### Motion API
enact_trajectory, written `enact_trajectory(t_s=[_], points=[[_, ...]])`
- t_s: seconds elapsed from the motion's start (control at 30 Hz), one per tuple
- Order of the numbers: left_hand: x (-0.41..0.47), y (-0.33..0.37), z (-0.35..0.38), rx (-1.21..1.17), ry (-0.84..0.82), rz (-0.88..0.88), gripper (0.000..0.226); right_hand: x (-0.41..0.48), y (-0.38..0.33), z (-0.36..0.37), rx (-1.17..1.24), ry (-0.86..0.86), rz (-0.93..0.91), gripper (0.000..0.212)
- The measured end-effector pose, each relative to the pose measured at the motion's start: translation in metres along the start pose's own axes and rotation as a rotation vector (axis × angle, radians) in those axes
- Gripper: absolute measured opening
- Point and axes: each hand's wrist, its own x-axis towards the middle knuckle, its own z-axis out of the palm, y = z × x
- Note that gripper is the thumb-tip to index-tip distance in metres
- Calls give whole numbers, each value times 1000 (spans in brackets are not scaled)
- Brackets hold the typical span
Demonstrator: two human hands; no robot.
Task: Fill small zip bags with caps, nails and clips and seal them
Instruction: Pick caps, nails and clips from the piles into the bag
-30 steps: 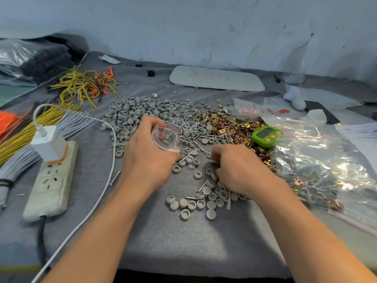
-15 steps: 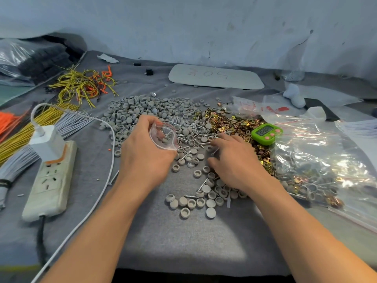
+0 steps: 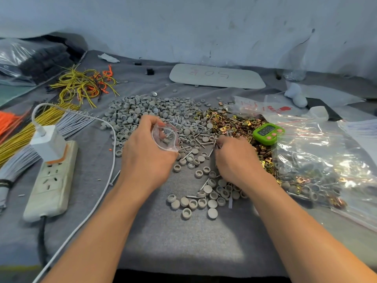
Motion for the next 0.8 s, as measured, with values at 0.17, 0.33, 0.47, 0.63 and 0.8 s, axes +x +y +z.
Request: enact_trajectory(t_s=[0.17,0.33,0.47,0.63,0.8], points=[[-1,2,1,13,-9,10,51,7,-3,-3,-37,-47,-75,46],[0,2,2,13,-4,20,49,18,-4,-2,126,78,67,21],[-2,3,3,23,-4,24,48,29,-3,-9,188,59,154,17],[-3,3,4,4,-11,28,45,36,-10,-3,151,88,330,31],[-4,2,4,5,-13,32,45,40,-20,-7,33,-52,248,16]])
